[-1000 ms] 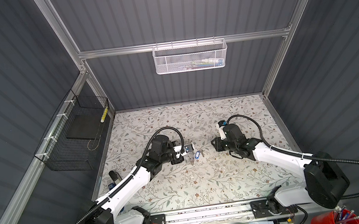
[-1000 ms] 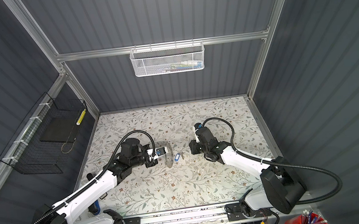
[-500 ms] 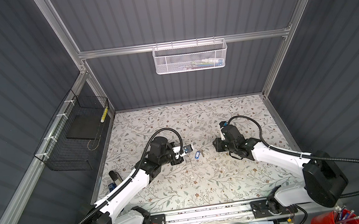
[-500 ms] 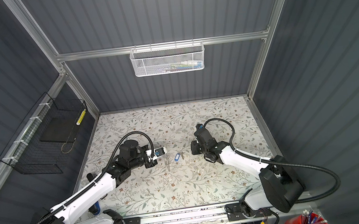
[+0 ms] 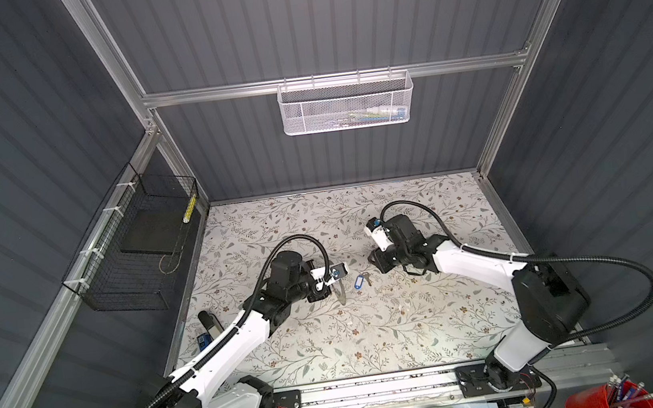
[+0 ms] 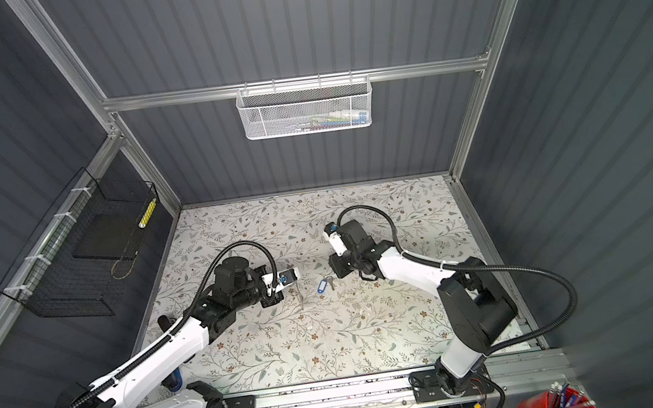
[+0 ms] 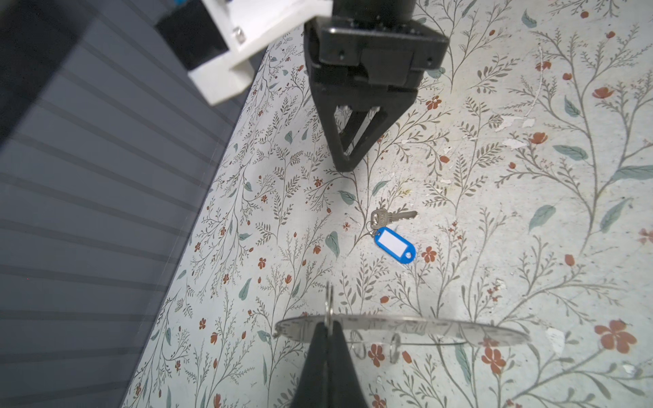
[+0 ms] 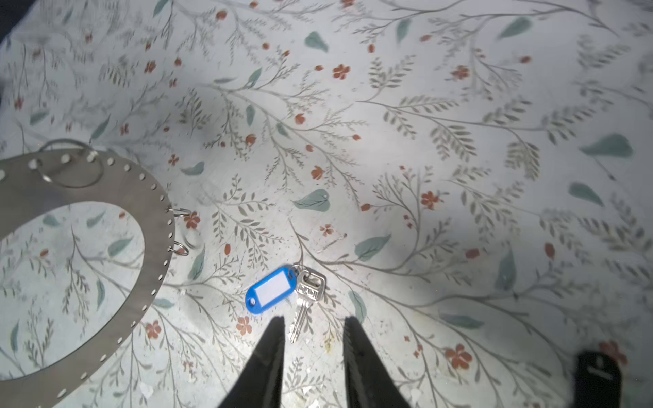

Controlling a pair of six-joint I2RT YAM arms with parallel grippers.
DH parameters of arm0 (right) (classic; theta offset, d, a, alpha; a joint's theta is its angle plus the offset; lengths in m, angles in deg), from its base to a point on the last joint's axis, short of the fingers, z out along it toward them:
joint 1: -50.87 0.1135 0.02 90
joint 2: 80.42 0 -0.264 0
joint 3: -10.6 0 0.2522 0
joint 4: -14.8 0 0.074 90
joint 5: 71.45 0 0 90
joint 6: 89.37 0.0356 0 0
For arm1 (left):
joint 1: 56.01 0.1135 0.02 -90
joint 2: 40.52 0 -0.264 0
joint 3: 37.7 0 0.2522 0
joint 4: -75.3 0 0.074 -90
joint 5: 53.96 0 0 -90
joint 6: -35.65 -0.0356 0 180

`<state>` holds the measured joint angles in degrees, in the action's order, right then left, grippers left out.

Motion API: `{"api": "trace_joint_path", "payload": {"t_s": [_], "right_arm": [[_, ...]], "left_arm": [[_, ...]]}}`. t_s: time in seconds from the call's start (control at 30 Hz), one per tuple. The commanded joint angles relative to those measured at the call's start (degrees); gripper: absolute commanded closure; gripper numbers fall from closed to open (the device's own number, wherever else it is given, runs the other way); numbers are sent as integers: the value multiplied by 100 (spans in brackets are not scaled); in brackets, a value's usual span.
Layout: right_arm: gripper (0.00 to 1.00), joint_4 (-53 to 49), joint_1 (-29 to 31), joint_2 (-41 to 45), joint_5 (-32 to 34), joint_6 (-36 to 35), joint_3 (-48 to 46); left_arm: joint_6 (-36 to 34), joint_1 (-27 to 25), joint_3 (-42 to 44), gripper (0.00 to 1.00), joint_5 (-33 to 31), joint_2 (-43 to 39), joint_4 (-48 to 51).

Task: Put the keys on the keyring
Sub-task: 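Move the right gripper over the blue-tagged keys on the table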

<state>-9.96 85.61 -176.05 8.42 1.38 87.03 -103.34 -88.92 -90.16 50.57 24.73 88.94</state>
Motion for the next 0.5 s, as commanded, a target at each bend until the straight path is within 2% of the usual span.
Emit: {"api": "trace_joint_path", "payload": {"t_s": [0.0,0.13,0.4,0.47], "right_arm": [[69,-946,36,-446,-575,-1631,654],[68,-1411,9,-742,-681,-2627,1090],[75,-294,-228,-733,-562,-4290,457],[75,-428,-258,-778,-724,-4721,483]], "left_arm": [[37,39,44,100,177,-149,-133],[-15,44,82,100,257,-213,-122],[-102,46,39,100,98,-166,-44],[-102,40,53,100,61,-166,-80]]}}
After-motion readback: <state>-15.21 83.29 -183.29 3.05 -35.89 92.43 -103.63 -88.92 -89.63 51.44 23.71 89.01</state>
